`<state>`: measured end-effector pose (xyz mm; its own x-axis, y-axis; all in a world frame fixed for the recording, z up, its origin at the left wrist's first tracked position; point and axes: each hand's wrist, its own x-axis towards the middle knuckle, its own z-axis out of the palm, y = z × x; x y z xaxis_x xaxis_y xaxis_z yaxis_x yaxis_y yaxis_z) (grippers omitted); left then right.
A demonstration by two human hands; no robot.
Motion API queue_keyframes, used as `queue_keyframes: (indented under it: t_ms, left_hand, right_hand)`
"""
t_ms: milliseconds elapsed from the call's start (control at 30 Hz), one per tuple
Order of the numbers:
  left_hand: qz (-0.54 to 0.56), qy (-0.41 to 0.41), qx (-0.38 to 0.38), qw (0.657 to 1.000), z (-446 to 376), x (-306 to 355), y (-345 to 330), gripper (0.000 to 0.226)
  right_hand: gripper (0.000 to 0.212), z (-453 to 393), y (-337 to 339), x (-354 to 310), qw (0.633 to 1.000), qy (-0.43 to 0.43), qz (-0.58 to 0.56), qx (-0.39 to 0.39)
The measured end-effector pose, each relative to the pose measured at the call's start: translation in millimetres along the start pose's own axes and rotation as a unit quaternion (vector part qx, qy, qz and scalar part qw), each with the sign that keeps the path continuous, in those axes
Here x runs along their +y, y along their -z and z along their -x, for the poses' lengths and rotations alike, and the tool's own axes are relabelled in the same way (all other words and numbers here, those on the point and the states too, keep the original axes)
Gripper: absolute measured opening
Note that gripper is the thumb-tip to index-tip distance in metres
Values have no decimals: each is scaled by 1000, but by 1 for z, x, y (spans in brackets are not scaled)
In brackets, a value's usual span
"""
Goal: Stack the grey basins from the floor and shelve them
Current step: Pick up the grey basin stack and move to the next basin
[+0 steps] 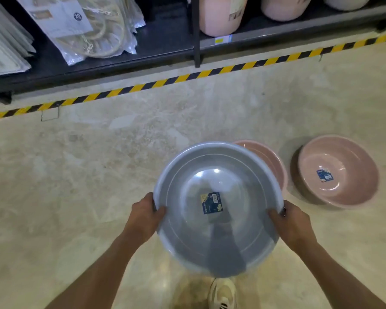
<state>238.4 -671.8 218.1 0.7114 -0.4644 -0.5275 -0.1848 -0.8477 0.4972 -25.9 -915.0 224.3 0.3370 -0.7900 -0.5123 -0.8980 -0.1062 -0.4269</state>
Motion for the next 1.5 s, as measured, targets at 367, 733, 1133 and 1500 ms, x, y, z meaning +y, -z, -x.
queue_keyframes:
  t_ms: [367, 733, 1133, 1500]
  left_hand:
    - [-29, -32, -54, 998, -60, 134, -63, 26]
    - [-52, -5, -75, 996, -177, 145, -145, 22]
    - [-84, 65, -69, 992, -207, 109, -211, 29]
    - [-33, 183, -111, 976, -224, 110, -222, 49]
  right_hand:
    - [27, -80, 80, 53, 995, -90, -15, 37]
    - [21, -204, 17, 92, 983, -173, -53, 1]
    - [17, -262, -46, 133, 992, -123, 5, -36]
    - [31, -256, -53, 132, 976, -177, -92, -86]
